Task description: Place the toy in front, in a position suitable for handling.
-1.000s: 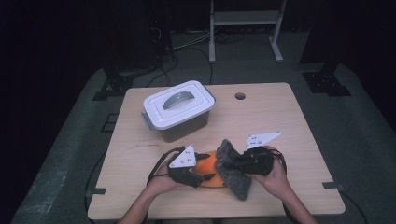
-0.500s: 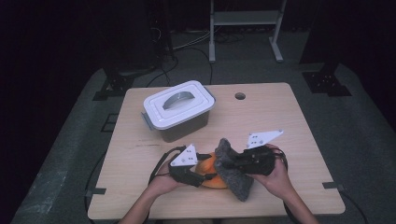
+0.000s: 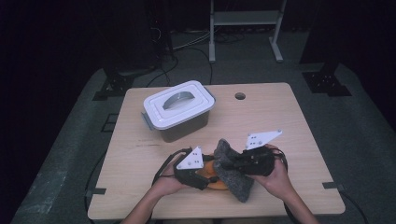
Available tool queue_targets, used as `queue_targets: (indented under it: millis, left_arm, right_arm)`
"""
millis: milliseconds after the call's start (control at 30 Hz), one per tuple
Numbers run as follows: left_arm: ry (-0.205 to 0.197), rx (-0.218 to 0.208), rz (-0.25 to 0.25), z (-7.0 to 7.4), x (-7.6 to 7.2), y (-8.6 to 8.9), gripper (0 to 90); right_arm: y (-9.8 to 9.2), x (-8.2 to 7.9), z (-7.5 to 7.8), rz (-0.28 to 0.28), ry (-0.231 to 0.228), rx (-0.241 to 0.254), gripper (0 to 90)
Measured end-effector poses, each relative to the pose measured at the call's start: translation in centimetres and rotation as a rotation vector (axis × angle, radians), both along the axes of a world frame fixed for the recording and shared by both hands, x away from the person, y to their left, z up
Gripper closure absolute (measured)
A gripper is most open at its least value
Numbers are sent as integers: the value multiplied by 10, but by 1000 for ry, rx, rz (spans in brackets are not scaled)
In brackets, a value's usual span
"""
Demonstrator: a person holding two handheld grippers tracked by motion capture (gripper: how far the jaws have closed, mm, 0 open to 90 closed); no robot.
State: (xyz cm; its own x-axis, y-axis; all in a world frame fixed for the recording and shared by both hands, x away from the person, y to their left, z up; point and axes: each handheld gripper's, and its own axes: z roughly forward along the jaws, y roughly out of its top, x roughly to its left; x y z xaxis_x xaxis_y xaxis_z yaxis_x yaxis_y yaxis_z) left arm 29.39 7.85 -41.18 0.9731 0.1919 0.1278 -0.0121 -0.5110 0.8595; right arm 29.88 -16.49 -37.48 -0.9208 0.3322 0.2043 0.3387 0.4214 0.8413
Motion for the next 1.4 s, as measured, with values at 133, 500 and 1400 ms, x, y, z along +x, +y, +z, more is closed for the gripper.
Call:
queue_targets:
  millis: [133, 500, 1400]
  left_arm:
    - [3, 10, -6, -2, 1, 5, 342]
    - [22, 12, -5, -3, 5, 10, 346]
    - [92, 28, 29, -3, 16, 29, 343]
  right_arm:
    - [4, 0, -5, 18, 5, -19, 758]
    - [-3, 7, -9, 1, 42, 24, 758]
    - [-11, 15, -28, -27, 85, 9, 755]
